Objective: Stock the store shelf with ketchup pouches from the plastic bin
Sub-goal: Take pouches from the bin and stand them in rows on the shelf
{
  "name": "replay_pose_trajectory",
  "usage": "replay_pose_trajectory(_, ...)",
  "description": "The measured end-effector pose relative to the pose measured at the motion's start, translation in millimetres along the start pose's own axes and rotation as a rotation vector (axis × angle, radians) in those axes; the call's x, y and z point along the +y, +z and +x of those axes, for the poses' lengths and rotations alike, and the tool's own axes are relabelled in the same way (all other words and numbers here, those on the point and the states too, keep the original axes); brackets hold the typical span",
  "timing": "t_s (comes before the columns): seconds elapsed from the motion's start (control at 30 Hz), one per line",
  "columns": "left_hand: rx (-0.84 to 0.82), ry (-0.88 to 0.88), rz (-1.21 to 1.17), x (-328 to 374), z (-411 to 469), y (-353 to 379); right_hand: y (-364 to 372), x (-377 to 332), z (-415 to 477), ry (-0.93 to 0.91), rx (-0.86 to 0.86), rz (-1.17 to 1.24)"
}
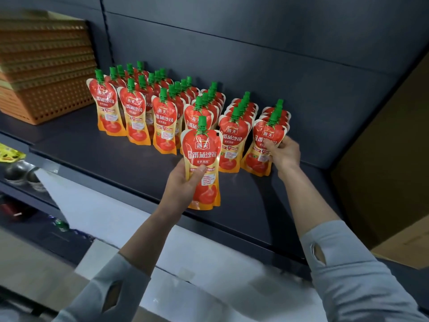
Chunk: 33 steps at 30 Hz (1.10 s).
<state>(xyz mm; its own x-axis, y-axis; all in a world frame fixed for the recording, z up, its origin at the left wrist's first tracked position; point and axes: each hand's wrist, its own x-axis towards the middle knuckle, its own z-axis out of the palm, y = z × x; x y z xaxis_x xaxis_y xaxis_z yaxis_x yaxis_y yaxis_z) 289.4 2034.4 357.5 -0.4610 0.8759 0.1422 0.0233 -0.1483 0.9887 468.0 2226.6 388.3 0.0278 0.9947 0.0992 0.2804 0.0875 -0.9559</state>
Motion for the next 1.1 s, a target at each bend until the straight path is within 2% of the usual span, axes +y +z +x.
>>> replay_pose_trajectory(0.07, -0.023, 0.004, 0.008, -1.6, 1.1, 2.8, -4.0, -1.9, -3.6, -0.008, 0.005, -0.063)
replay_pose_trajectory(0.13, -0.056, -0.006, 0.017, -3.8, 2.7, 7.1, -12.2, -7.3, -13.4, -0.071, 0.104, -0.159)
replay_pose_trajectory(0.2, -0.088, -0.009, 0.018, -6.9, 4.5, 13.2, -21.1, -16.6, -30.4, -0.252, 0.266, -0.212)
replay_pose_trajectory(0.23, -0.108, -0.012, 0.013, -8.3, 5.2, 17.5, -24.4, -22.7, -40.7, -0.350, 0.278, -0.212)
replay_pose_trajectory(0.27, -0.134, -0.015, 0.011, -9.6, 6.1, 22.6, -26.3, -28.8, -50.3, -0.407, 0.204, -0.199)
replay_pose_trajectory(0.3, -0.161, -0.022, 0.012, -10.6, 7.0, 28.4, -26.2, -34.6, -59.5, -0.404, 0.056, -0.180)
replay_pose_trajectory(0.37, -0.212, -0.040, 0.010, -10.7, 9.0, 41.3, -23.2, -41.3, -72.7, -0.294, -0.288, -0.140)
replay_pose_trajectory(0.43, -0.270, -0.041, 0.019, -11.5, 11.2, 53.6, -21.5, -41.5, -74.7, -0.245, -0.429, -0.090)
replay_pose_trajectory(0.53, -0.330, -0.023, 0.016, -14.9, 16.0, 67.0, -29.1, -40.3, -69.8, -0.197, -0.384, 0.006)
replay_pose_trajectory(0.63, -0.305, -0.002, 0.042, -22.2, 23.9, 72.2, -42.3, -38.5, -61.2, -0.217, -0.294, 0.017)
replay_pose_trajectory(0.73, -0.239, 0.019, 0.201, -33.3, 24.9, 73.2, -52.6, -35.8, -51.1, -0.255, -0.187, 0.010)
replay_pose_trajectory(0.83, -0.267, 0.061, 0.326, -47.4, 21.8, 76.5, -53.6, -32.8, -43.0, -0.285, -0.099, -0.006)
replay_pose_trajectory(1.1, -0.379, 0.182, 0.699, -58.2, 33.2, 93.9, -31.7, -15.8, -21.6, -0.286, -0.058, 0.004)
